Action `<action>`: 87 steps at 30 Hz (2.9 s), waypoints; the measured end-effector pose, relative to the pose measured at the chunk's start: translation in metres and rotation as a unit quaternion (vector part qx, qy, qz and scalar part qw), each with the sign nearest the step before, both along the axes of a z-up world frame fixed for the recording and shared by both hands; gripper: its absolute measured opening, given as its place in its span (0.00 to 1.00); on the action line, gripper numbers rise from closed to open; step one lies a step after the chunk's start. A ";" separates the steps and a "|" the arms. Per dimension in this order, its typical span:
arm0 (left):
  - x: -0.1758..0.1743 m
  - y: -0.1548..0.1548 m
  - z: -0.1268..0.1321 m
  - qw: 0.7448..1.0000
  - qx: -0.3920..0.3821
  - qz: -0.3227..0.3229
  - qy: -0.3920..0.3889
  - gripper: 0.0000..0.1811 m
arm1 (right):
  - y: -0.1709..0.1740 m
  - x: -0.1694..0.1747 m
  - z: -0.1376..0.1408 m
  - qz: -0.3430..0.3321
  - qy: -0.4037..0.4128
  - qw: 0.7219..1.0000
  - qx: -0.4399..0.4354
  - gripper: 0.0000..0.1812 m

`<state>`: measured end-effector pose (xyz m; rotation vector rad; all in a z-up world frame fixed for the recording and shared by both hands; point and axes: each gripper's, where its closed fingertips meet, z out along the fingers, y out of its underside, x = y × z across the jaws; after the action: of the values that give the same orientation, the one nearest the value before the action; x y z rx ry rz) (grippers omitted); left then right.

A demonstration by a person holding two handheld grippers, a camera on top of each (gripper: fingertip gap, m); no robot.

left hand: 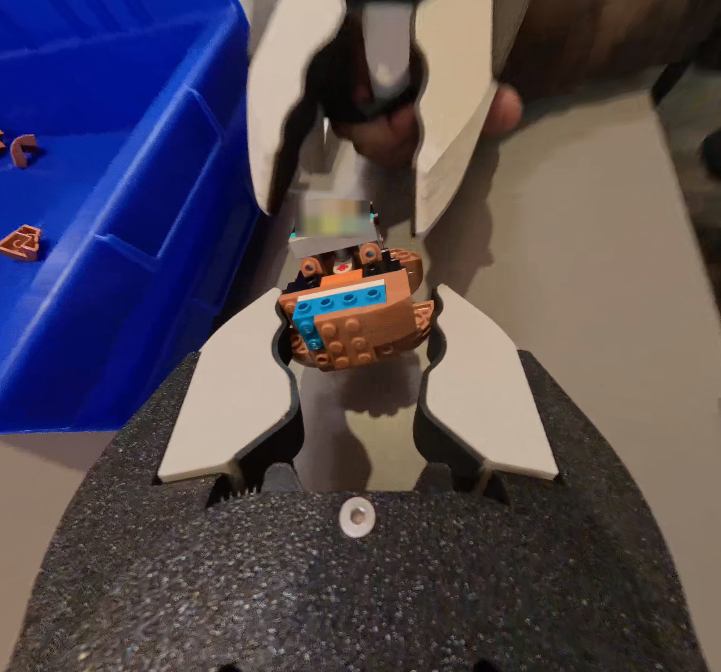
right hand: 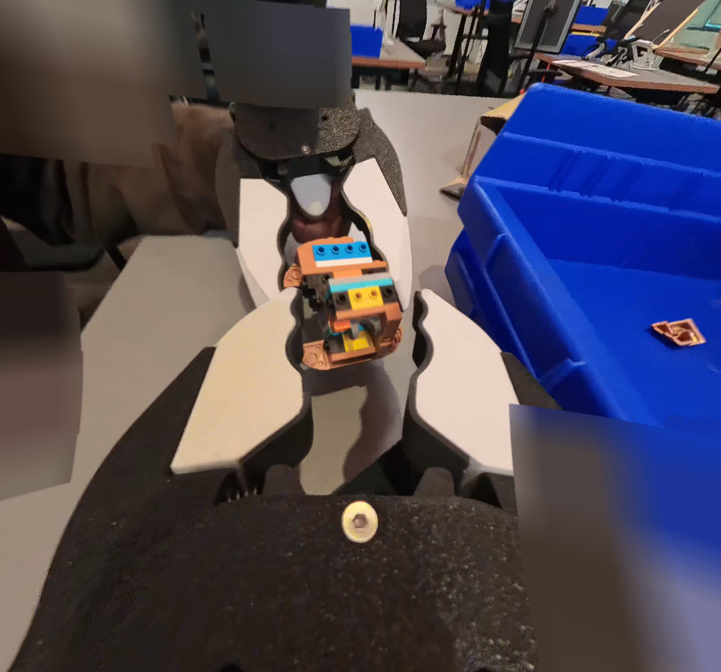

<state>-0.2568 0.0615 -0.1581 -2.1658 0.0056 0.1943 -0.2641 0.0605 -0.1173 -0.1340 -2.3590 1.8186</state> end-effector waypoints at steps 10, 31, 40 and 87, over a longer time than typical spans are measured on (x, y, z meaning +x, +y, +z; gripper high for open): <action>0.017 0.001 -0.023 0.994 -0.075 -0.055 0.051 0.38 | -0.007 0.019 -0.047 0.029 0.046 0.984 0.170 0.26; -0.011 -0.012 0.022 0.989 0.088 0.047 -0.113 0.43 | -0.006 -0.006 -0.020 -0.070 0.104 0.988 0.089 0.23; -0.005 -0.008 0.017 0.987 0.080 0.038 -0.130 0.39 | -0.004 -0.001 0.003 -0.061 0.153 0.986 0.015 0.23; -0.013 -0.013 0.003 0.996 0.024 0.059 -0.060 0.41 | -0.003 -0.005 -0.063 -0.103 0.032 0.967 0.229 0.21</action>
<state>-0.2703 0.0489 -0.1555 -2.1279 -0.1942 0.1303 -0.2695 0.0573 -0.1806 -0.2453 -2.5354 1.1351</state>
